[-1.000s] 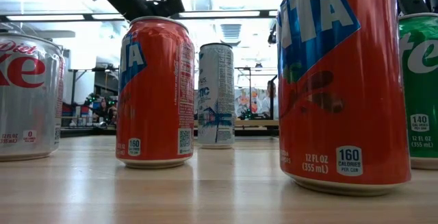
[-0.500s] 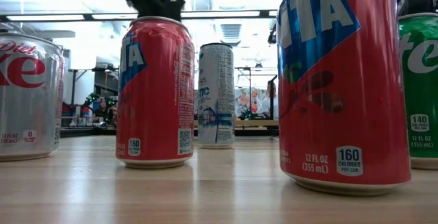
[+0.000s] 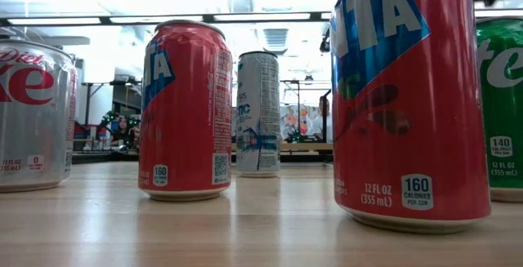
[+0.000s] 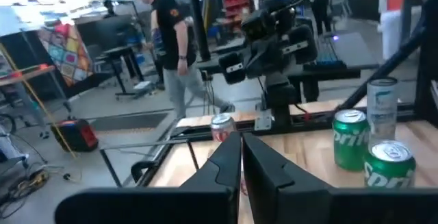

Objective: Sort soda cans
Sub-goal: Put the white yellow soda can on the shelf

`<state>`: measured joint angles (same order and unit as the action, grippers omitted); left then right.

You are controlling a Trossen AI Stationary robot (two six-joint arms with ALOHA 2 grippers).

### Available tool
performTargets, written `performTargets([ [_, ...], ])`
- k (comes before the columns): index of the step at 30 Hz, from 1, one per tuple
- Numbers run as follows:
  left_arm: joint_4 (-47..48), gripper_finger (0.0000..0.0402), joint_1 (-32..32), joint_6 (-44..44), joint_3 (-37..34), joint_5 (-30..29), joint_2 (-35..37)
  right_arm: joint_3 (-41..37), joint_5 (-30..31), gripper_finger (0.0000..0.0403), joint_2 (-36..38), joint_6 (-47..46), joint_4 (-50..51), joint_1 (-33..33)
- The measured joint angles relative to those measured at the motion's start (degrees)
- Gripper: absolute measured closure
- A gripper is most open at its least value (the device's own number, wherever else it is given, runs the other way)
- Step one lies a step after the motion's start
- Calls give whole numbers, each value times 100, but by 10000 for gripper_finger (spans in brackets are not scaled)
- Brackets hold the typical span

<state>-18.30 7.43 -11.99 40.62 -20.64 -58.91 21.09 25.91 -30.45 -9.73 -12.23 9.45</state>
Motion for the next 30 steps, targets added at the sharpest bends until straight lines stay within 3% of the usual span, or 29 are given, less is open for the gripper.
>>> performTargets([
  [2, -203, 401, -13, 27, -314, -282, 130, 330, 137, 390, -352, 207, -4, 0],
  [8, -172, 401, -13, 326, -875, -1996, 358, 1256, 285, 390, -1288, 523, 97, -4],
  [11, -166, 401, -60, 344, -973, -2234, 382, 1624, 471, 390, -1668, 495, 166, -62],
  [17, -25, 401, -380, 142, -817, -1976, 363, 2248, 560, 390, -2471, 381, 192, -378],
  [25, 926, 401, -1361, -403, -328, -440, 373, 2905, 502, 390, -3502, 388, 179, -922],
  [30, 1590, 401, -1982, -396, -103, -198, 363, 3373, -154, 390, -4134, 456, 170, -1275],
])
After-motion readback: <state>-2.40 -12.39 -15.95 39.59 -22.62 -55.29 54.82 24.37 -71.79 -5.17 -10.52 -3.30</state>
